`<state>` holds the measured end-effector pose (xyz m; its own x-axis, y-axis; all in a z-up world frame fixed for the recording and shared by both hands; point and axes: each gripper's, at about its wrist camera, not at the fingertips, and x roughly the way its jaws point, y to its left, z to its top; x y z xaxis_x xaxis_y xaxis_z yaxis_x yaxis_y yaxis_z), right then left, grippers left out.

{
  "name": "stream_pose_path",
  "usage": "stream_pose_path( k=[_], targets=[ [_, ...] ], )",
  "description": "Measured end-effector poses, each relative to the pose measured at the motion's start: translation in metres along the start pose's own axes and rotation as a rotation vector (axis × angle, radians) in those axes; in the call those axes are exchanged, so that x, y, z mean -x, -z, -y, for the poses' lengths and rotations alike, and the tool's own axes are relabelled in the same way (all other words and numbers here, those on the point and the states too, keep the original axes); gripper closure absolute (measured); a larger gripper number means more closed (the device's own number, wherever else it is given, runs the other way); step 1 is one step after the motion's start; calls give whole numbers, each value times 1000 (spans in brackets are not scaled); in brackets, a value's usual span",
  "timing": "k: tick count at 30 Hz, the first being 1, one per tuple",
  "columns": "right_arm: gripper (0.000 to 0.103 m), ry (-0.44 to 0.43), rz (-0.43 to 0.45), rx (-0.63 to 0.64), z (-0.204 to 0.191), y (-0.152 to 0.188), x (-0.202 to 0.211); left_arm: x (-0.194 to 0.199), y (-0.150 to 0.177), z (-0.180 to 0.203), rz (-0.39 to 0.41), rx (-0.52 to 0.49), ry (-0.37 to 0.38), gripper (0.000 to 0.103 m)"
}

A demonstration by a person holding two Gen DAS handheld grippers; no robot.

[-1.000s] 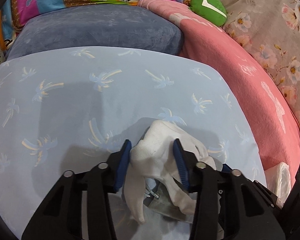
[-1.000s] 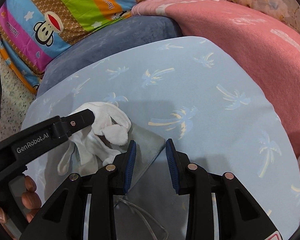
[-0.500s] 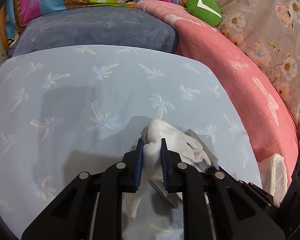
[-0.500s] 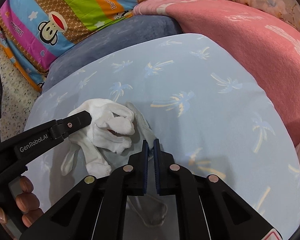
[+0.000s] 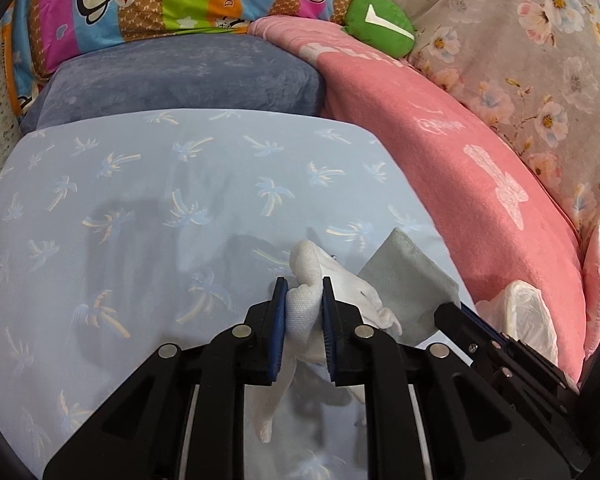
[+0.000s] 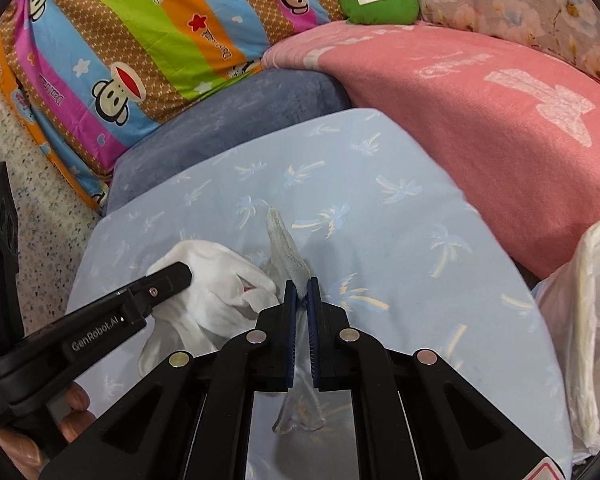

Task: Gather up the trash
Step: 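Carry the glove and grey pouch over the bin and open both grippers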

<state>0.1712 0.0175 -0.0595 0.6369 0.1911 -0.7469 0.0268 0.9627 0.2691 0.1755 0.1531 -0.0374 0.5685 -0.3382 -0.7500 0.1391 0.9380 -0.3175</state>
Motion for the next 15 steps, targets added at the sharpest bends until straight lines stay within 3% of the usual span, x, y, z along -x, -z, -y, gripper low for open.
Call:
stream_pose_path(
  k=[15],
  targets=[
    [95,8,136,-39,30,2,95,40,16,64,54,-115,33,87]
  ],
)
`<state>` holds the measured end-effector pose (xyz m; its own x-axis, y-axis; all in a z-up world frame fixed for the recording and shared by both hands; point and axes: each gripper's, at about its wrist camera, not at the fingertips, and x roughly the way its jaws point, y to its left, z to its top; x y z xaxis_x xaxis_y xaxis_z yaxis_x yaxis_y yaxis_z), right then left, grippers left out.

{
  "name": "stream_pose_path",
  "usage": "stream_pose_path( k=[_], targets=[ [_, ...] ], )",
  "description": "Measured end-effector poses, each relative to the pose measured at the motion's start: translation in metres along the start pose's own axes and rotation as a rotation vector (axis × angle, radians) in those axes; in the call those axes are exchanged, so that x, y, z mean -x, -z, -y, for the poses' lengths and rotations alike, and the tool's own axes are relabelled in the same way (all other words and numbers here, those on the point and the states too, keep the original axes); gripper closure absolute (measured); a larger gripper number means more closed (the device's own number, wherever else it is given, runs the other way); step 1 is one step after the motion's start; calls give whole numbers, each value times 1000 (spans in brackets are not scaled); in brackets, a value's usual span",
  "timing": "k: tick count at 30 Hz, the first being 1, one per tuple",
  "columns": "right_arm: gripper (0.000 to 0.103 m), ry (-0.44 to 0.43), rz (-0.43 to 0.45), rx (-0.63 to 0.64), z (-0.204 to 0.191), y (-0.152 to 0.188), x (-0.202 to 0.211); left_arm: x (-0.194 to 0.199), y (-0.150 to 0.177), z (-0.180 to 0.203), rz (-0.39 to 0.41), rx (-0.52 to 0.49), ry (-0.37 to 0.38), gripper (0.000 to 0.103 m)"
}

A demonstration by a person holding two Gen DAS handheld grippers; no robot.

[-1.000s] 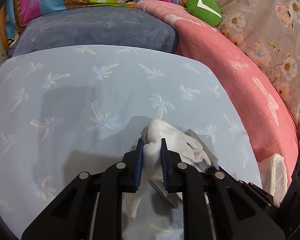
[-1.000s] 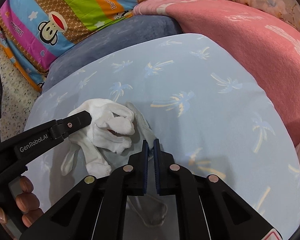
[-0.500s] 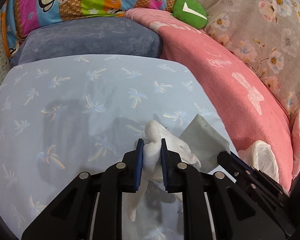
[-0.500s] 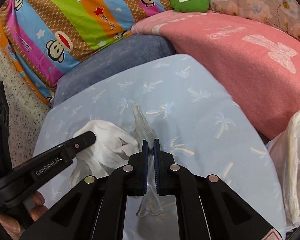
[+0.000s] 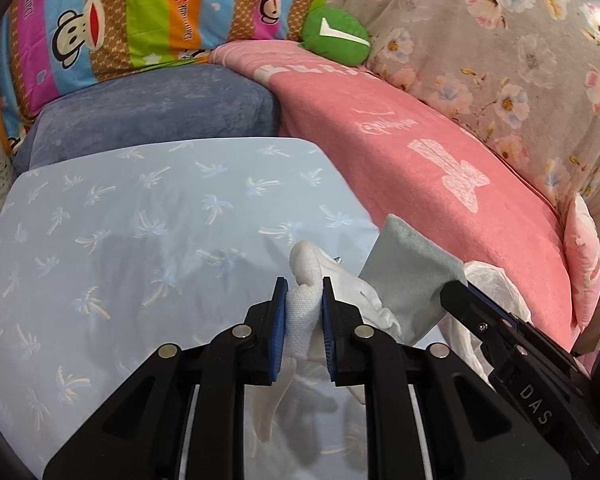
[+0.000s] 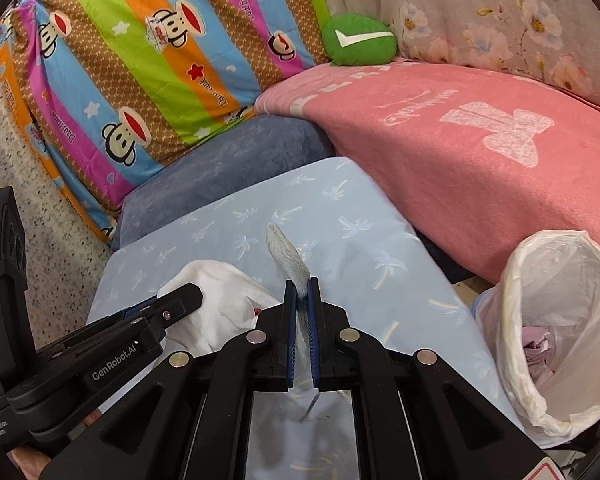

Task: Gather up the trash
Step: 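Carry the glove and grey pouch over the bin and open both grippers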

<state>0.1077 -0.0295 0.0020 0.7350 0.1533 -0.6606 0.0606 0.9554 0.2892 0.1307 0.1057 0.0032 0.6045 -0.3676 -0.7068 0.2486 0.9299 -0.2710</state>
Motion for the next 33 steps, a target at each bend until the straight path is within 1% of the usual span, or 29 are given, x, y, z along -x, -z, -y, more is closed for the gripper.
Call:
stream_pose_path(
  k=[6,8,16,23,29,33],
  targets=[
    [95,15,46,-27,23,-1,32,8,4,30,14,-51,19,87],
    [95,19,53,-33,28,-1,37,9,5,39,16,-67,25,87],
    [95,55,98,-80,66,-1,69,8,13,80,8,-142,58,87],
    [95,107,133,-144,107,3,96,3,18,118,-7,-204,92,87],
    [95,136,156,-185,141,5,109,-4,21,149,-19,-255,114,87],
    [95,162,176,-223,170,5,119,-10,25,169,-31,-291,126,87]
  ],
)
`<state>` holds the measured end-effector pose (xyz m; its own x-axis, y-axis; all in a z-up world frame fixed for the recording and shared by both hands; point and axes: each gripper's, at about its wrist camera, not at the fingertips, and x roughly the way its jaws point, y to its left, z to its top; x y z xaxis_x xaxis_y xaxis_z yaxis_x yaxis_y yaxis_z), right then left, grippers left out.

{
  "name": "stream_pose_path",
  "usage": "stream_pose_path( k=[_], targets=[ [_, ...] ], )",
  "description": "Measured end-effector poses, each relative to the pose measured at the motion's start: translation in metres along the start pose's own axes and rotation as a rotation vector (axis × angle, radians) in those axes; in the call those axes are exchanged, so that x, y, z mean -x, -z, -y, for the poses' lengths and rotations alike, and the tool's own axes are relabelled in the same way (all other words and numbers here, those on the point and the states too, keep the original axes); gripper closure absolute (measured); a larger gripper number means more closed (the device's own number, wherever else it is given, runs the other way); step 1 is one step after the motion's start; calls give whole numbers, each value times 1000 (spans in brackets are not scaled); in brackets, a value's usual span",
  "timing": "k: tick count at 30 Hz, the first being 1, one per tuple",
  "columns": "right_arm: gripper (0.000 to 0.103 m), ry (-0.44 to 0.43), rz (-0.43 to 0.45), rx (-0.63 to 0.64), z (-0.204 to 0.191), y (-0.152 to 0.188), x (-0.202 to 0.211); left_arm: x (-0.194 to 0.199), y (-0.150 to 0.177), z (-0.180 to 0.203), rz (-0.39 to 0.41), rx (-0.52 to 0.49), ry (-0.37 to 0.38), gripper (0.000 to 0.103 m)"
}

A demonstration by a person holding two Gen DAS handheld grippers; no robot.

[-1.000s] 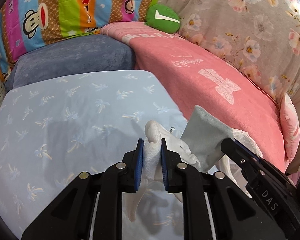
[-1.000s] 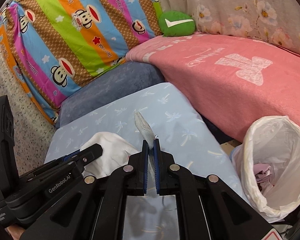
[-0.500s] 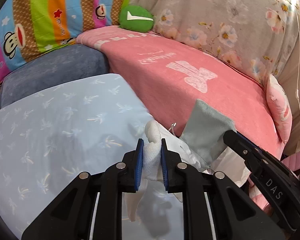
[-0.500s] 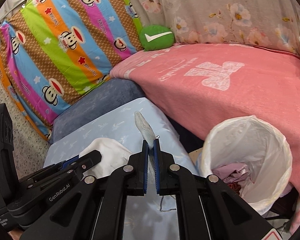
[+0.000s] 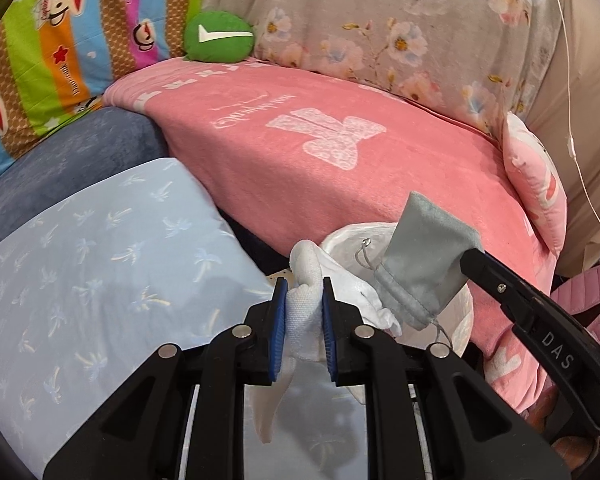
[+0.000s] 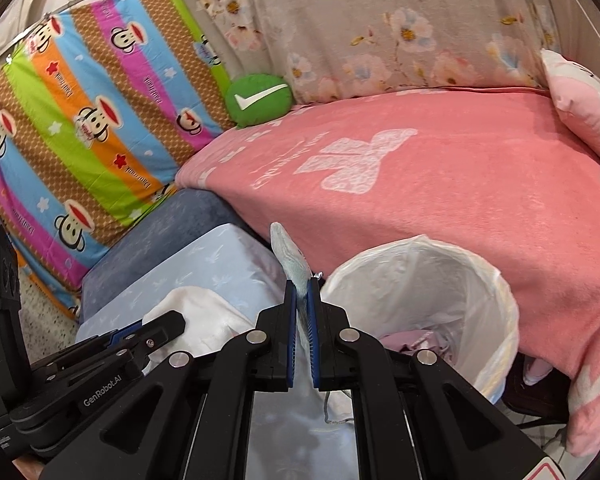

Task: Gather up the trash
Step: 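Carry the glove and grey pouch over the bin and open both grippers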

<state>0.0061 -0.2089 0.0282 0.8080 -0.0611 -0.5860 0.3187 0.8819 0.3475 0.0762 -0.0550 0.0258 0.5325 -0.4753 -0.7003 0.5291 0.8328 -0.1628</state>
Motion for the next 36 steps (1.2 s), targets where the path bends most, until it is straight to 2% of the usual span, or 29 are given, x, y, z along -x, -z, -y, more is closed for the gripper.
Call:
stream_pose_path(
  k=[15,25,26,29,30,32,36],
  targets=[
    [96,74,7,-103,77,-8,1,-34,-2,52,-68,-98,47,86],
    [95,98,-8,-123,99,-9,-7,-50,-4,68,-93,-116,64,83],
    [95,99,-9,-123,99,-9,-7,-51,-4,69,-92,-116,62,81],
    [96,103,-12,-123,101,-9,-10,-51,-4,70,-82,-111,56,60],
    [95,103,-15,-122,102,-10,-12,-50,-4,69,-74,-108,50,50],
    [96,103,-19,-117,101,-9,-13,-50,-4,69,-62,-105,41,44],
    [96,100,-25,-104,98,-10,-14,-51,-4,66,-62,-100,32,41]
  ],
)
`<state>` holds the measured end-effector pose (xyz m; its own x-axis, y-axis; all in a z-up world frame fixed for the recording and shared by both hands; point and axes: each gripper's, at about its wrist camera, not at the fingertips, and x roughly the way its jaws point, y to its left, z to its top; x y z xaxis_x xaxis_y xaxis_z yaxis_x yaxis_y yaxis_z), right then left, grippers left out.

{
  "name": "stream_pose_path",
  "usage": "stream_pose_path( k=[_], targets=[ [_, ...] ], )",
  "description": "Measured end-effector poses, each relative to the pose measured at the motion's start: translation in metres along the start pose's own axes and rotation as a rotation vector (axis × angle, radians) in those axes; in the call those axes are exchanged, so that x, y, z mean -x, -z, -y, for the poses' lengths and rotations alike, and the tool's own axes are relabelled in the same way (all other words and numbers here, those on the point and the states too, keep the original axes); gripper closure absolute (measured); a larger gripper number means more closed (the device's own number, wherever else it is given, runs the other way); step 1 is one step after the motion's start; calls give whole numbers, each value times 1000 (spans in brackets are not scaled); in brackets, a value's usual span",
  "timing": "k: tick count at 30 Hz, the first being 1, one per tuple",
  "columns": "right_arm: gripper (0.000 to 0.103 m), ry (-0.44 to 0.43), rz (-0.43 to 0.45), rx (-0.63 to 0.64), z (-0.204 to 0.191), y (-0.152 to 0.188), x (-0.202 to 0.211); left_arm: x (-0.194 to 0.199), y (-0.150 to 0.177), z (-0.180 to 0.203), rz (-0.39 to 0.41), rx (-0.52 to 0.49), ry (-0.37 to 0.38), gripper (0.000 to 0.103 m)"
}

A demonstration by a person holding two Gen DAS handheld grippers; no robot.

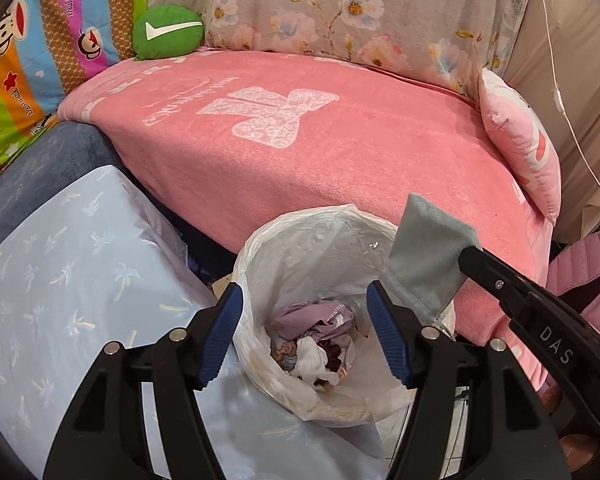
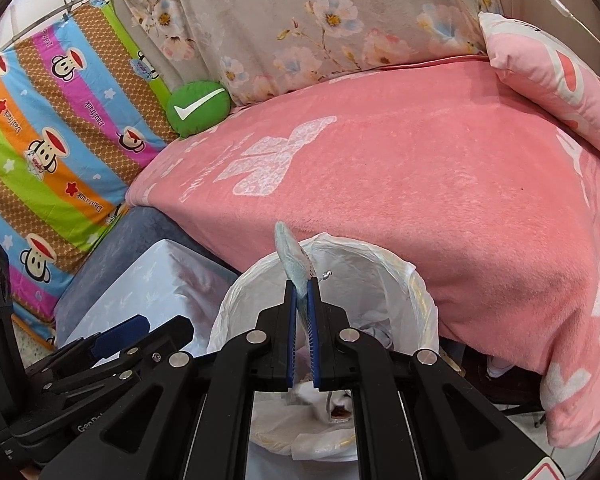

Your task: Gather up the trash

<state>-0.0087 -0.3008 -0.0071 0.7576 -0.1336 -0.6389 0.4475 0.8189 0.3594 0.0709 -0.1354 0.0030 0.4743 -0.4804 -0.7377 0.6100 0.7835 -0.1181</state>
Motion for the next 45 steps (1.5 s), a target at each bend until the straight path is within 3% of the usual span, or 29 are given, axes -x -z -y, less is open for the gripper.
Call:
stream_pose_path(
  k=[7,16,18,28,45],
  targets=[
    [95,-9,-11,28,-10,0,-4,-1,2,-11,-4,27,-21,37],
    [87,-15,-31,70,-27,2,-10,0,6,-26,1,64,-52,27],
    [82,-14,-33,88,-32,2,-9,1,6,-29,3,73,-59,26],
    [73,-12,-42,152,-47,6,-7,6,14,-44,4,109,-86,19],
    [42,64,-56,272,-58,26,6,14,36,-66,-12,177,-140,10]
  ],
)
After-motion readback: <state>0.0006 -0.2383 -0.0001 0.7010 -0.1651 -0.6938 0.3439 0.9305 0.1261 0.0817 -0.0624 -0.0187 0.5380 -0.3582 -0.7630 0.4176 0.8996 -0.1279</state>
